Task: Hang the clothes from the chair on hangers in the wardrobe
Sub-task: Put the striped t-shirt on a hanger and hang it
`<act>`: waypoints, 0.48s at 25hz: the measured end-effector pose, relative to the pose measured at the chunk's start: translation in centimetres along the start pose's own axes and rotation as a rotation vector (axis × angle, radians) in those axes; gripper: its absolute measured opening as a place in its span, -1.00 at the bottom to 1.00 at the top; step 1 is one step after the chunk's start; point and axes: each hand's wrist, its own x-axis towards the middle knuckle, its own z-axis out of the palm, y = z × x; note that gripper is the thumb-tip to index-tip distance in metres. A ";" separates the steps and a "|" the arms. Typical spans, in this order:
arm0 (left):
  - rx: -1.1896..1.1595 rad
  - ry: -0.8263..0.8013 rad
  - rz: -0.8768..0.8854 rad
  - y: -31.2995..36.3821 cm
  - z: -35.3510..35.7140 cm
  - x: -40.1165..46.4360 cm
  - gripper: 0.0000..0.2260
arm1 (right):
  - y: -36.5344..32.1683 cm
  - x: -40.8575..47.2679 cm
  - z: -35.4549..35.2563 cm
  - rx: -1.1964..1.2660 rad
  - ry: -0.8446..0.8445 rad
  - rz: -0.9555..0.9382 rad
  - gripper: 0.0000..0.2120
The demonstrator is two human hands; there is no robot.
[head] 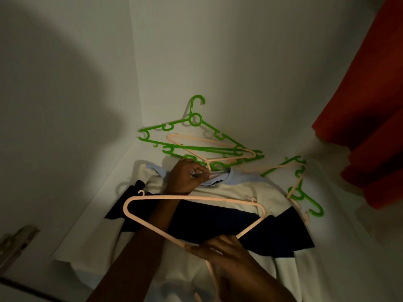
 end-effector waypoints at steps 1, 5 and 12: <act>-0.001 0.007 0.019 0.1 0.2 -0.2 -0.80 | -0.3 -0.4 0.4 -0.034 0.044 -0.012 -0.38; -0.042 0.010 0.023 -0.3 0.2 -0.1 -0.86 | -0.8 0.7 -1.5 0.174 0.133 -0.011 -0.48; 0.158 0.192 -0.001 0.6 0.9 -0.6 -0.81 | -0.6 6.3 -15.4 0.431 0.701 0.121 -0.78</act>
